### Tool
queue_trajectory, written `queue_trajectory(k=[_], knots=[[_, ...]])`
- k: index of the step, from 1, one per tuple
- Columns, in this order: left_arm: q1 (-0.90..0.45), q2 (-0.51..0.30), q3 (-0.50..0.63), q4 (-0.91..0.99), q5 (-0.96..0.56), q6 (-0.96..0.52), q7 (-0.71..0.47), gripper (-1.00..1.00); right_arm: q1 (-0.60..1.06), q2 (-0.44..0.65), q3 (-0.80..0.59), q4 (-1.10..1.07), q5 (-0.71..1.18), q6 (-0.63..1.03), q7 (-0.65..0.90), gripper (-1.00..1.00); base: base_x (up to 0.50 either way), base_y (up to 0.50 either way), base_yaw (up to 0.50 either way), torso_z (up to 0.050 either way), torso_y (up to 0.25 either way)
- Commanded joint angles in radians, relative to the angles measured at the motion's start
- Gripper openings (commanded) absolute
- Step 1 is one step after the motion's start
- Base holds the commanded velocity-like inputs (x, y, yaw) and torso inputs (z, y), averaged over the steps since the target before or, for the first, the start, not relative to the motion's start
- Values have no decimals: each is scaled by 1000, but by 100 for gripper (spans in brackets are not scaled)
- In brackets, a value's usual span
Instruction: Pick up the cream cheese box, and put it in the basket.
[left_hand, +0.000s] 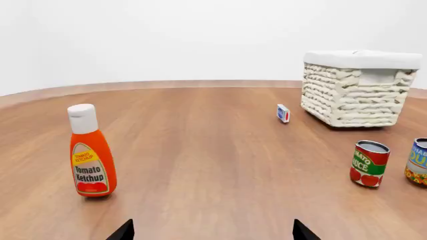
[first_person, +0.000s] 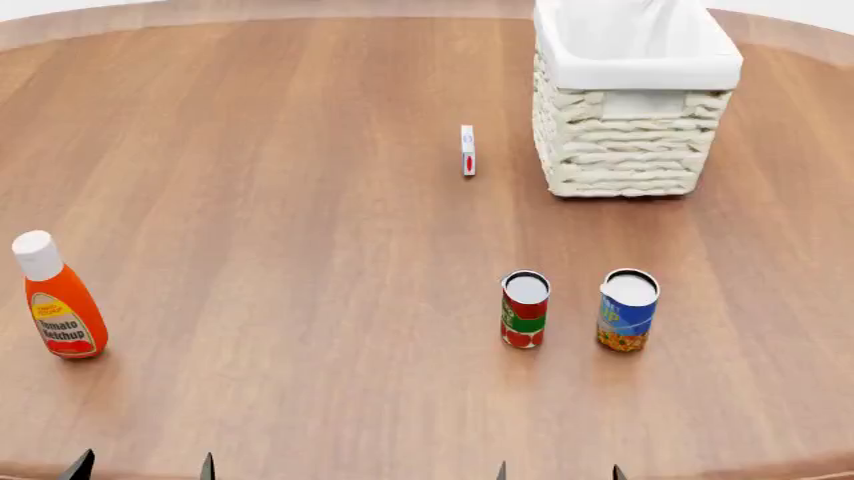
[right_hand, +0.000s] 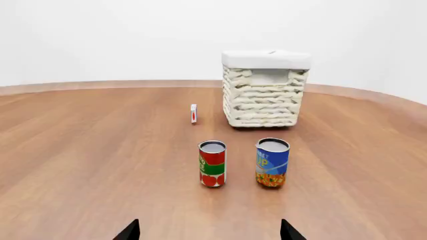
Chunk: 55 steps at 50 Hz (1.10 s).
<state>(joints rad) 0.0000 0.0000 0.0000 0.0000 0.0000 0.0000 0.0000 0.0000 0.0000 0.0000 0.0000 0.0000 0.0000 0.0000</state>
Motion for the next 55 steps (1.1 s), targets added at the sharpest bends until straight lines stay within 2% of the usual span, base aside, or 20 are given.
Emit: queue_trajectory(k=[1, 20, 24, 26, 29, 30, 32, 36, 38, 55], knots=[[0, -49, 57, 10, -49, -7, -57, 100, 4, 68, -83, 4, 68, -6, 83, 100, 0, 0, 0, 0, 0], [-11, -75, 85, -31, -89, 24, -81, 100, 15, 89, -109, 34, 97, -12, 98, 100, 0, 0, 0, 0, 0], [-20, -76, 98, -57, -41, 43, -125, 100, 18, 94, -118, 43, 98, -15, 103, 100, 0, 0, 0, 0, 0], [-14, -80, 92, -34, -92, 25, -96, 100, 18, 97, -120, 40, 102, -12, 104, 100, 0, 0, 0, 0, 0], [-3, -87, 107, -41, -57, 102, -111, 100, 19, 100, -126, 39, 101, -10, 110, 100, 0, 0, 0, 0, 0], [-8, -86, 110, -36, -24, 57, -142, 100, 20, 101, -130, 42, 97, -12, 112, 100, 0, 0, 0, 0, 0], [-11, -91, 125, -55, 6, 95, -156, 100, 20, 103, -133, 39, 98, -6, 115, 100, 0, 0, 0, 0, 0], [0, -88, 108, -27, -93, 75, -110, 100, 18, 110, -134, 27, 104, -2, 120, 100, 0, 0, 0, 0, 0], [-2, -94, 123, -31, -45, 85, -138, 100, 15, 113, -137, 22, 104, -5, 121, 100, 0, 0, 0, 0, 0], [1, -112, 141, -27, -90, 90, -138, 100, 21, 128, -164, 52, 108, -32, 125, 100, 64, -80, 0, 0, 0]])
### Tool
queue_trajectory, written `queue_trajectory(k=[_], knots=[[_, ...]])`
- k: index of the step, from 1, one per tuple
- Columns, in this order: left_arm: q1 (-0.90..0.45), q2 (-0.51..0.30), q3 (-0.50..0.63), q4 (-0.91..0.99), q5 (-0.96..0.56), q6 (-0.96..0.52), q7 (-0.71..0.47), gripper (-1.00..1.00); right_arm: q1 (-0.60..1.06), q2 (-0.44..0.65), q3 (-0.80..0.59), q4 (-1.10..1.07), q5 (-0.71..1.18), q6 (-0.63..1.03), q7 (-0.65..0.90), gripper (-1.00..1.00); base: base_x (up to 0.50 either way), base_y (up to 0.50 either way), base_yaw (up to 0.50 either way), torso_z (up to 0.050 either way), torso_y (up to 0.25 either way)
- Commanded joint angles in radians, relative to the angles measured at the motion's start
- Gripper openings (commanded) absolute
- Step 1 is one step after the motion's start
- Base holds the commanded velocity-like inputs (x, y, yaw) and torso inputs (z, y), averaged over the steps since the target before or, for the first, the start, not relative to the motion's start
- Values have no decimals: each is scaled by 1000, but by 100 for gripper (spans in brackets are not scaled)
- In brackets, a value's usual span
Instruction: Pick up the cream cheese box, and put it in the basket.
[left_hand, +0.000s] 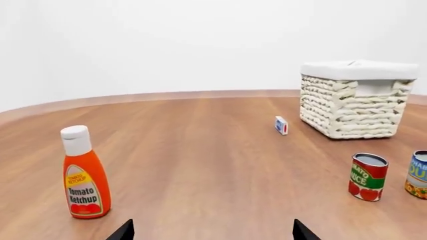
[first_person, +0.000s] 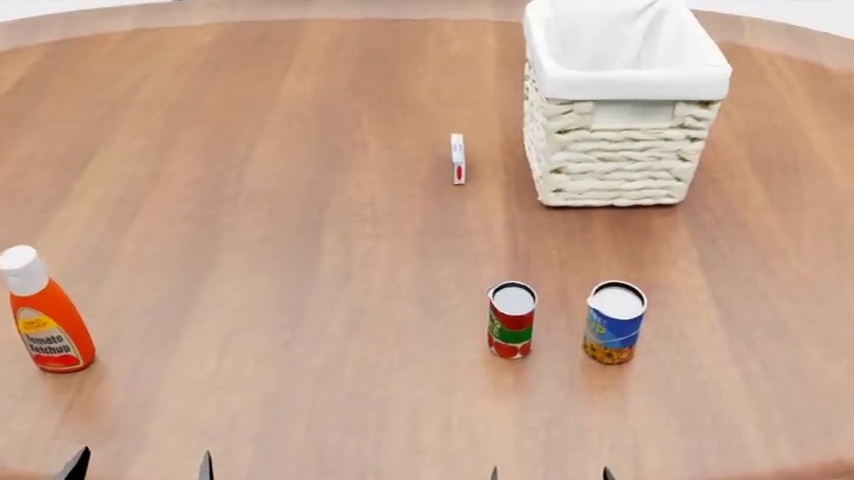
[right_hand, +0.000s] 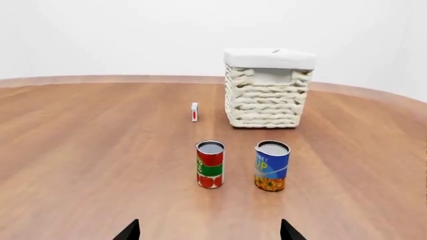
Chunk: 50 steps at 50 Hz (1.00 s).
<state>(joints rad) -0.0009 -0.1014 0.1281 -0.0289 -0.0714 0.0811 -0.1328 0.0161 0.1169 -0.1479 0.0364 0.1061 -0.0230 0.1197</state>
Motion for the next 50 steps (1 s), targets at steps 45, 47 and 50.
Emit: queue_trajectory(k=[45, 47, 50], knots=[[123, -64, 25, 291, 37, 36, -124, 100, -173, 92, -30, -398, -19, -21, 86, 100, 335, -226, 0, 0, 0], [124, -64, 27, 290, 34, 40, -125, 100, -165, 89, -49, -385, -36, -14, 85, 100, 416, -227, 0, 0, 0], [113, -61, 33, 255, 32, 52, -126, 100, -145, 86, -82, -353, -51, 19, 73, 100, 181, -109, 0, 0, 0]])
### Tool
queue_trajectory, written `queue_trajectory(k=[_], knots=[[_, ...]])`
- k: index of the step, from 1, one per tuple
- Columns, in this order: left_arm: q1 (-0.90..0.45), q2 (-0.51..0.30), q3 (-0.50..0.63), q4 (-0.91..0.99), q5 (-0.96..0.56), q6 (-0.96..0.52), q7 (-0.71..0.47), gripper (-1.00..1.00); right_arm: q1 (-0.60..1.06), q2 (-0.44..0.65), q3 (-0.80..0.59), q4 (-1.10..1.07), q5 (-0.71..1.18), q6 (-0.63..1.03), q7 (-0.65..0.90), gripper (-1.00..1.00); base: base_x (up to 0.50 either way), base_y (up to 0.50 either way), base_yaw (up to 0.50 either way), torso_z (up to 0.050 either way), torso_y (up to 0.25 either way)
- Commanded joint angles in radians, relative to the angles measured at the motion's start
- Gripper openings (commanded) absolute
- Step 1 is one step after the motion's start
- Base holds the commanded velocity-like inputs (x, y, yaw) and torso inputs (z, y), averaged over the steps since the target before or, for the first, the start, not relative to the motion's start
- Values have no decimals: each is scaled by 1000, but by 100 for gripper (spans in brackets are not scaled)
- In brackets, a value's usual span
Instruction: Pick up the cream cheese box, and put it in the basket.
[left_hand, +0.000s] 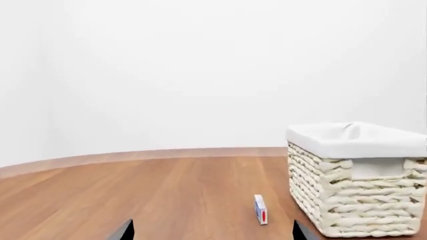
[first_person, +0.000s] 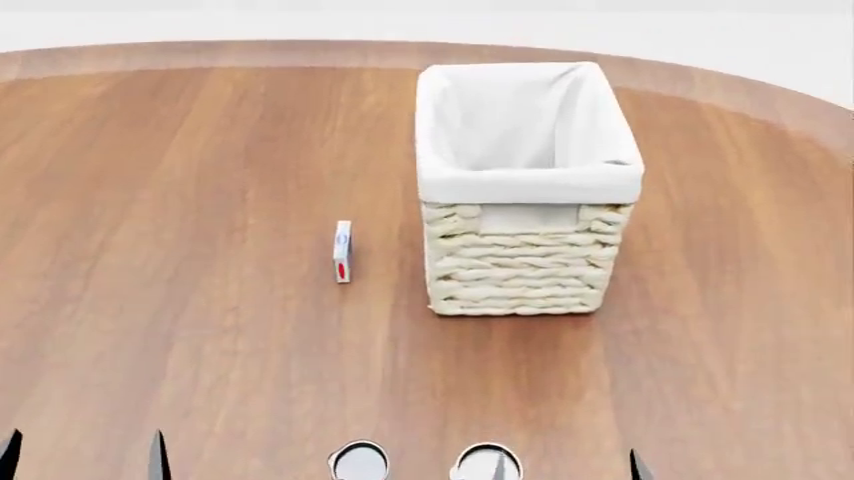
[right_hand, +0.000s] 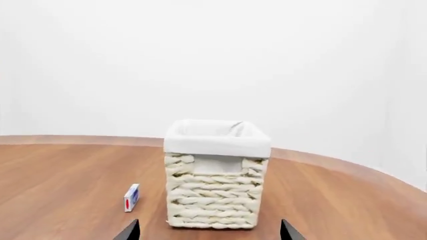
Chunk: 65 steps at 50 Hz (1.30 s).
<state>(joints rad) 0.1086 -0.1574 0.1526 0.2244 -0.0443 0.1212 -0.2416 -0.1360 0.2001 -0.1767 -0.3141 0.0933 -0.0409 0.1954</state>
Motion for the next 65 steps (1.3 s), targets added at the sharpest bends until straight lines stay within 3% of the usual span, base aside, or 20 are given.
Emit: queue_trajectory(k=[1, 35, 65], knots=[[4, -5, 8, 2, 5, 12, -17, 100, 8, 1, -51, -8, -35, 58, 2, 100, 324, -211, 0, 0, 0], [-2, -25, 19, -31, -27, 37, -39, 100, 16, 22, -92, 18, -60, 43, 38, 100, 488, -151, 0, 0, 0], [-8, -39, 36, -45, -37, 44, -57, 100, 30, 32, -99, 38, -31, 50, 54, 100, 95, -11, 0, 0, 0]])
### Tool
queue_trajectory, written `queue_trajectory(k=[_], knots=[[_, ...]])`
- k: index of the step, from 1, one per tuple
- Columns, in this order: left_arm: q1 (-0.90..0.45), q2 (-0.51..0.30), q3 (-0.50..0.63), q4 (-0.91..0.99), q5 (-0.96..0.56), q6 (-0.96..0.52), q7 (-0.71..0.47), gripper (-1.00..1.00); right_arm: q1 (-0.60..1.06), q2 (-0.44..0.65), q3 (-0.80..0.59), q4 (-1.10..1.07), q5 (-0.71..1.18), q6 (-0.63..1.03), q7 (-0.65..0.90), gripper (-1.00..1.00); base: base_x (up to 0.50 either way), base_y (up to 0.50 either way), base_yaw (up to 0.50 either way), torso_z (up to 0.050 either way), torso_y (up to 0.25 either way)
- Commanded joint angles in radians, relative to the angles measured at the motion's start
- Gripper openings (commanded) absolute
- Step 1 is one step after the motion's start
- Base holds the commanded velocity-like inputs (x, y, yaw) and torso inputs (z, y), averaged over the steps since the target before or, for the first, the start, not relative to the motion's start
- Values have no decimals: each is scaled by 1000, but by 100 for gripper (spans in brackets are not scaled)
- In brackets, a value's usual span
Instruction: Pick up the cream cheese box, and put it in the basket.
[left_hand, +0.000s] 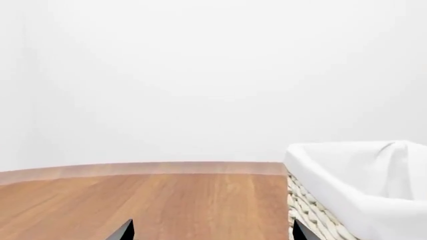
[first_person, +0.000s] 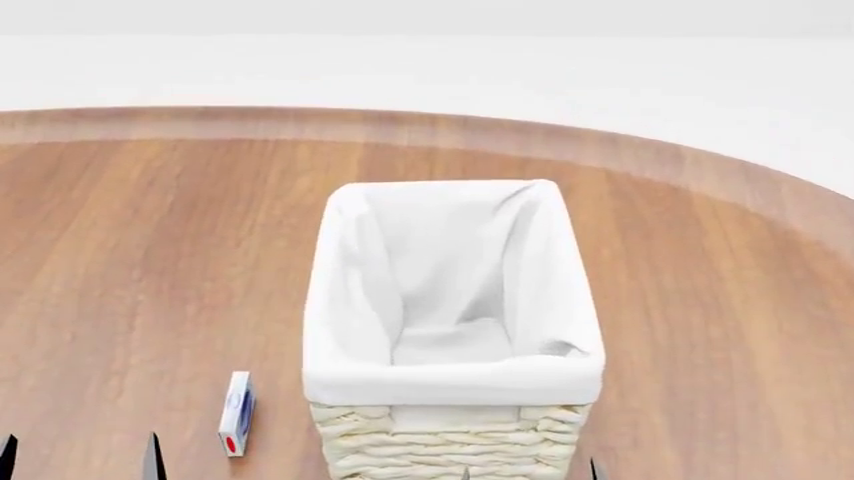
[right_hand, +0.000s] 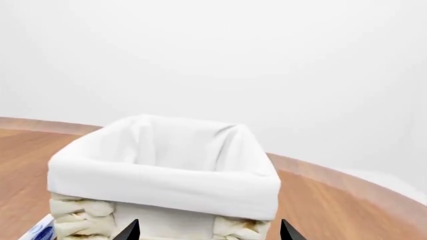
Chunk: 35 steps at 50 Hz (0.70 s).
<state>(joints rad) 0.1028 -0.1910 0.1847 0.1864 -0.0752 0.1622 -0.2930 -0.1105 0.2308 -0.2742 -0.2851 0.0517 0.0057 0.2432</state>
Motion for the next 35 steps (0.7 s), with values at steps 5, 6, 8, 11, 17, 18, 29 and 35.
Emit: queue_trajectory(k=[5, 6, 8, 11, 17, 18, 29, 35], knots=[[-8, -10, -1, -11, -17, 1, -8, 100, 6, 4, -4, 11, 17, 6, 6, 100, 0, 0, 0, 0, 0], [-12, -12, -3, -15, -20, -2, -8, 100, 5, 4, -4, 11, 20, 6, 5, 100, 0, 0, 0, 0, 0], [-18, -14, -3, -17, -22, -10, -8, 100, 6, 5, -5, 12, 21, 4, 6, 100, 0, 0, 0, 0, 0], [-32, -20, -3, -20, -34, -22, -2, 100, 8, 5, -8, 16, 22, 4, 6, 100, 0, 0, 0, 0, 0], [-81, -37, 4, -40, -78, -83, 35, 100, 10, 8, -8, 22, 28, 2, 7, 100, 0, 0, 0, 0, 0], [-109, -45, 8, -54, -86, -120, 48, 100, 11, 8, -7, 24, 30, 2, 7, 100, 0, 0, 0, 0, 0], [-301, -108, 50, -166, -243, -332, 251, 100, 19, 14, -7, 29, 39, 2, 10, 100, 0, 0, 0, 0, 0], [-446, -97, 46, -341, -303, -420, 314, 100, 19, 20, -5, 23, 44, 4, 13, 100, 0, 0, 0, 0, 0]])
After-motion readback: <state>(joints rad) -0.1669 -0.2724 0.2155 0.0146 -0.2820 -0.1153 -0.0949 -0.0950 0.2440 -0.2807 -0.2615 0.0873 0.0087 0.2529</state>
